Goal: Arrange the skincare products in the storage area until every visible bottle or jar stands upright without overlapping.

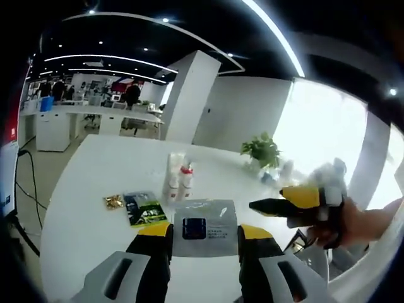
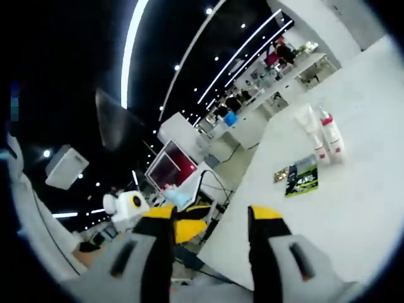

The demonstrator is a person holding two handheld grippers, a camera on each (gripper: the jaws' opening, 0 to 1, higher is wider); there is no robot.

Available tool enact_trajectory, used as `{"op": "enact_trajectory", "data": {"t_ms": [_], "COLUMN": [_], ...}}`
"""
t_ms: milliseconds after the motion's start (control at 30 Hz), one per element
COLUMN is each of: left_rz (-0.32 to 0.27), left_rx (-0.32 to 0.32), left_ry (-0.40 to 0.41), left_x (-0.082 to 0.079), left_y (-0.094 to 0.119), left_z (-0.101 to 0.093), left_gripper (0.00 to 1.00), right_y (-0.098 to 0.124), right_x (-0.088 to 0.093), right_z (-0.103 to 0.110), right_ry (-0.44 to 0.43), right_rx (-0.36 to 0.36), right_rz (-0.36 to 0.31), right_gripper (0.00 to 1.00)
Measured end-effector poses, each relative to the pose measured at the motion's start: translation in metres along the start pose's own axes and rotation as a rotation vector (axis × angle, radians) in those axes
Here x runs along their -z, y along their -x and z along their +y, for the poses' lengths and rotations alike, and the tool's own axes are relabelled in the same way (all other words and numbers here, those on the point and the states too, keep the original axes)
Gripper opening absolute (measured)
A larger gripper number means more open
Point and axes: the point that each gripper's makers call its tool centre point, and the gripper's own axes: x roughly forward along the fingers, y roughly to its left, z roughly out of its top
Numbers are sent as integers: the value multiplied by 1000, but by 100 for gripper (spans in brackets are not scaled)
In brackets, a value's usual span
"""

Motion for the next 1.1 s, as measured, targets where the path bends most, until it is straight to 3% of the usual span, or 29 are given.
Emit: {"op": "enact_trajectory", "data": {"t_ms": [133,233,333,433,600,867,933,1067,1100], "left_rz": [17,22,26,40,57,81,69,28,24], "left_rx": [64,97,123,165,189,217,236,255,255], "left_ry": [-42,-83,-112,-191,-229,-227,-205,28,44], "left_x": [5,5,7,11,16,29,31,29,29], "left_y": [-6,-8,-9,-11,-14,-8,-3,7,7], "left_z": [-26,-44,-57,-74,-85,-87,-86,-77,-76], "left_gripper": [42,42,42,43,43,43,42,41,41], "right_y": [-3,-3,-3,-3,4,10,10,10,10], "right_x": [6,12,15,22,35,39,37,38,38], "right_z": [-6,-9,-11,-9,-8,-11,-9,-3,-2], "right_ry": [-91,-211,-202,-239,-247,-227,-236,-214,-214], "right_rx": [9,13,18,10,-2,-17,-32,-66,-77], "right_rz": [12,28,44,80,158,192,198,231,237], "right_gripper": [45,39,34,27,5,2,2,2,2]}}
